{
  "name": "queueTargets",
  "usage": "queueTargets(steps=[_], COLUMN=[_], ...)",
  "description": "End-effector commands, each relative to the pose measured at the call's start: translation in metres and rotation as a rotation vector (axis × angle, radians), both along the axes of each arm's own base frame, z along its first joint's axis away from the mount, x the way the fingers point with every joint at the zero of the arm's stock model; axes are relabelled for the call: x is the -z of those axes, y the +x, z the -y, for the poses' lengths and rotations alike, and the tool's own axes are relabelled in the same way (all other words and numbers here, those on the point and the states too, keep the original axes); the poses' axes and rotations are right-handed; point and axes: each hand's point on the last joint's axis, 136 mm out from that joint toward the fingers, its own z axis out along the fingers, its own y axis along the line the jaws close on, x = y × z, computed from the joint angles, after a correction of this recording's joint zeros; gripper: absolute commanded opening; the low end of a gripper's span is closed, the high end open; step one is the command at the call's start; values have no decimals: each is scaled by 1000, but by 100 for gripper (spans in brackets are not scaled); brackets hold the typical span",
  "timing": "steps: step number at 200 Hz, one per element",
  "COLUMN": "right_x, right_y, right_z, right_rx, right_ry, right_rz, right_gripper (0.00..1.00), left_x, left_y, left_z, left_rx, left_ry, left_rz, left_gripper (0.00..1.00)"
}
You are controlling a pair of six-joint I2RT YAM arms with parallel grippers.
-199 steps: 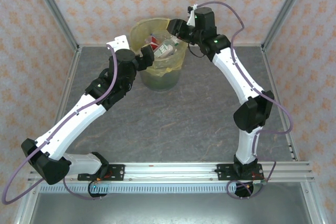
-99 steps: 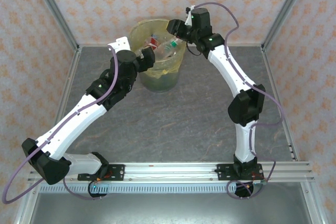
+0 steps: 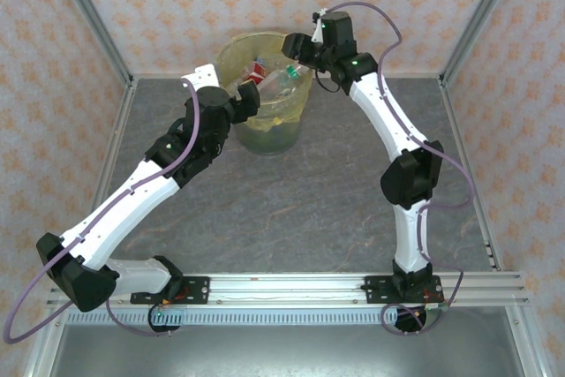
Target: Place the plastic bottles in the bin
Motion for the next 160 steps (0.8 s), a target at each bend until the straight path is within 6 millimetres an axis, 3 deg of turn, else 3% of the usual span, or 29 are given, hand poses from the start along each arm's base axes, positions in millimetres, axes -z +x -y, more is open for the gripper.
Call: queueTargets(steps=[1, 42, 66, 92, 114, 138, 160], right_x=[-68, -79, -67, -41, -21, 7, 37], right_y=[-29, -54, -67, -87, -106, -124, -138], right_z=[18, 46, 78, 126, 165, 204, 236], right_rx=[9, 73, 166, 292, 403, 544, 673], right_ry=[23, 19, -6, -6, -40, -141, -240], right_rz=[112, 139, 144, 139, 145, 134, 123], right_gripper=[54, 62, 66, 72, 80, 90, 95], left_x=[-20, -23, -18, 5, 24, 46, 87], left_y=[1, 0, 3, 5, -7, -26, -40], left_z=[-11, -23, -46, -94, -135, -162, -182], left_rx=[-43, -85, -144, -278, -418, -504, -550], left_ry=[1, 26, 40, 56, 108, 135, 122], left_rz=[45, 46, 23, -56, -81, -60, -80], left_gripper=[99, 99, 99, 99, 99, 99, 99])
